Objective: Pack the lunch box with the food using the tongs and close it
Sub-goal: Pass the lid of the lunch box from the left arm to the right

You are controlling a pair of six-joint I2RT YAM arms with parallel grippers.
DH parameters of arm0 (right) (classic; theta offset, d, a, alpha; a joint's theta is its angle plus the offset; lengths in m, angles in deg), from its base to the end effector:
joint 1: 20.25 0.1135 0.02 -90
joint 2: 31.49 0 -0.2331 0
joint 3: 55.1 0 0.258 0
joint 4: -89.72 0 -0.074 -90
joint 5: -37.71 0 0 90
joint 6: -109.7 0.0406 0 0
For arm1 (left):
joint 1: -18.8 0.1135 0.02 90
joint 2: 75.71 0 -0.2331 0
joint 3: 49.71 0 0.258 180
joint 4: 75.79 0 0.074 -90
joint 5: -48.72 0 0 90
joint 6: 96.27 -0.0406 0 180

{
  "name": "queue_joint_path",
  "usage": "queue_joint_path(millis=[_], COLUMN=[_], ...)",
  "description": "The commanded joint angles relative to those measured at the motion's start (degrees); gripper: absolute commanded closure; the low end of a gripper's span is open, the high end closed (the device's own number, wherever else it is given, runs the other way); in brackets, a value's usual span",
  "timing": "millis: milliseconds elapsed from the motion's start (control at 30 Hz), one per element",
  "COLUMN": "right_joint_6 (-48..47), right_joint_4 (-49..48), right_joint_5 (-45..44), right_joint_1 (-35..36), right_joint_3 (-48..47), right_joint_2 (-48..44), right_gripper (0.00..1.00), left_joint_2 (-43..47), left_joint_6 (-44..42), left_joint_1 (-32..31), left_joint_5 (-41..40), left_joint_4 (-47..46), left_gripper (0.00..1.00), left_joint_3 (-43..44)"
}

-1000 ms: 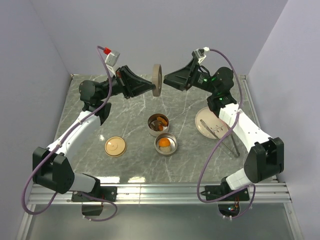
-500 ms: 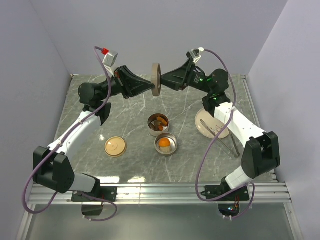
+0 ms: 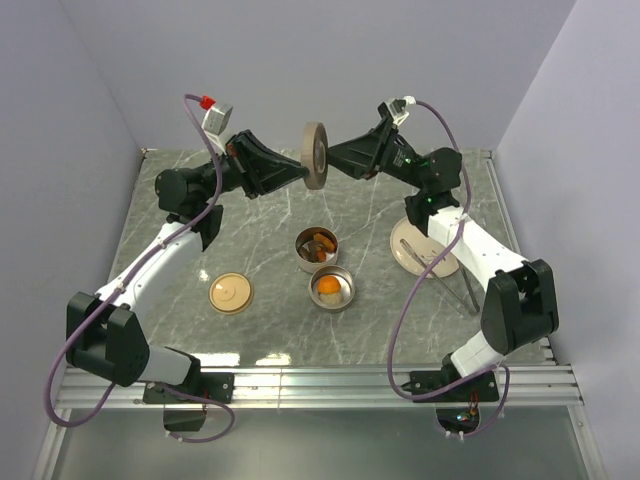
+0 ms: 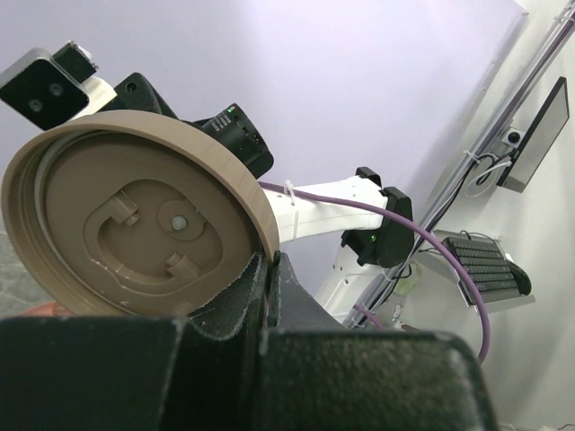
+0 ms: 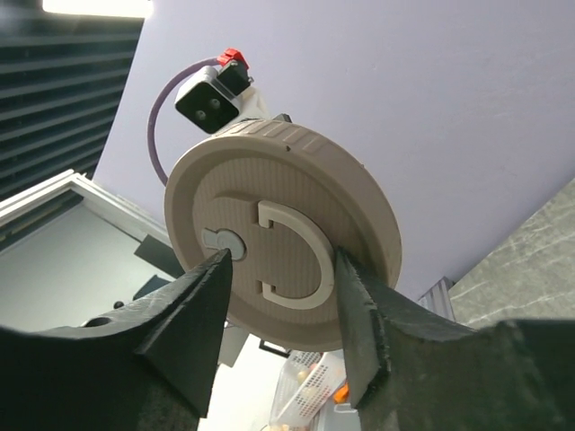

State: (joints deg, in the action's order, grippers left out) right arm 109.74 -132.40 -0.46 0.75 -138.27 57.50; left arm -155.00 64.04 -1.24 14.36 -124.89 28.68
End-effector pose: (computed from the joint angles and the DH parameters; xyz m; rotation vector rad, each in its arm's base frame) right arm 0.3176 0.1561 0.3791 -0.2427 1.4813 2.0612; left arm 0.2696 -0.1340 0.4107 0.6404 1.1567 -1.7280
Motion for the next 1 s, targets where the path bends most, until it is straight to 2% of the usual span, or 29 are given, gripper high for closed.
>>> queue_joint_path(millis=[0, 167, 467, 700, 967], right_joint_6=[2.4, 3.1, 5.7, 6.9, 7.4], right_joint_4=[-9.6, -11.8, -14.5, -15.5, -16.1], right_joint_5=[1.0, 1.3, 0.9, 0.6, 1.3], right_joint_1=[0.5, 0.1, 0.2, 0.2, 0.2], right_joint_3=[-0.2, 1.6, 1.4, 1.6, 1.9], right_joint_2=[-2.4, -3.6, -3.3, -3.1, -3.4], right_gripper=[0.46, 0.54, 0.62, 0.74, 0.85], left_joint_2=[-0.4, -0.2, -0.3, 0.7, 0.2], left_joint_6=[-2.9, -6.6, -15.0, -24.9, -26.0], left_joint_1=[1.6, 2.6, 3.3, 3.4, 4.5], left_joint_5=[-0.2, -0.4, 0.0, -0.3, -4.0], left_joint_4=[3.3, 7.2, 13.6, 23.7, 29.1], left_gripper=[1.0, 1.0, 1.0, 1.0, 1.0], left_joint_3=[0.5, -0.2, -0.6, 0.5, 1.7])
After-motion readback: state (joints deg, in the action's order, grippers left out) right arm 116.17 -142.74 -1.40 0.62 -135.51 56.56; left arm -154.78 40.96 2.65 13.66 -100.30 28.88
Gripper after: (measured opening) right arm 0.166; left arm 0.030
